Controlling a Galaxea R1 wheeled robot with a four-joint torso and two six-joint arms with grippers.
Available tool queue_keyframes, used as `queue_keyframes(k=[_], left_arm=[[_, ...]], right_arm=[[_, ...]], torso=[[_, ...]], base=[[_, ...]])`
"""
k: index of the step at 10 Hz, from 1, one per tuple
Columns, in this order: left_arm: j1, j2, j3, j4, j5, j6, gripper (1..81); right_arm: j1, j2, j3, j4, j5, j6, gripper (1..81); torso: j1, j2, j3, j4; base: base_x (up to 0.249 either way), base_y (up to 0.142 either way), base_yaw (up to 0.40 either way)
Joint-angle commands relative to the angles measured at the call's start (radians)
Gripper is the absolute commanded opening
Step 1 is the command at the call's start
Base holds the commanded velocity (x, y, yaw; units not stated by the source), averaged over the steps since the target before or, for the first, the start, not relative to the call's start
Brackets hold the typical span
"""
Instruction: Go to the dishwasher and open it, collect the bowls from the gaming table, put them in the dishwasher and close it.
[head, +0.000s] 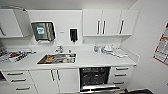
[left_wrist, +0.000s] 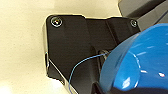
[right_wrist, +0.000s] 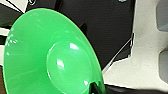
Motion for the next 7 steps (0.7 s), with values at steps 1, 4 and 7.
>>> queue_keyframes(k=[1, 4, 7], left_arm=[[-0.042, -0.020, 0.004, 0.011, 0.033, 0.002, 1.0], [-0.042, -0.020, 0.004, 0.011, 0.033, 0.002, 1.0], [-0.042, -0.021, 0.004, 0.011, 0.033, 0.002, 1.0]], right_arm=[[0.039, -0.003, 0.006, -0.008, -0.009, 0.001, 1.0], [0.038, -0.004, 0.005, -0.008, -0.009, 0.001, 1.0], [0.039, -0.003, 0.005, -0.009, -0.009, -0.001, 1.0]], torso=[[0.001, 0.000, 0.000, 0.000], [0.001, 0.000, 0.000, 0.000], [0.001, 0.000, 0.000, 0.000]], base=[[0.086, 0.000, 0.000], [0.089, 0.000, 0.000], [0.099, 0.000, 0.000]])
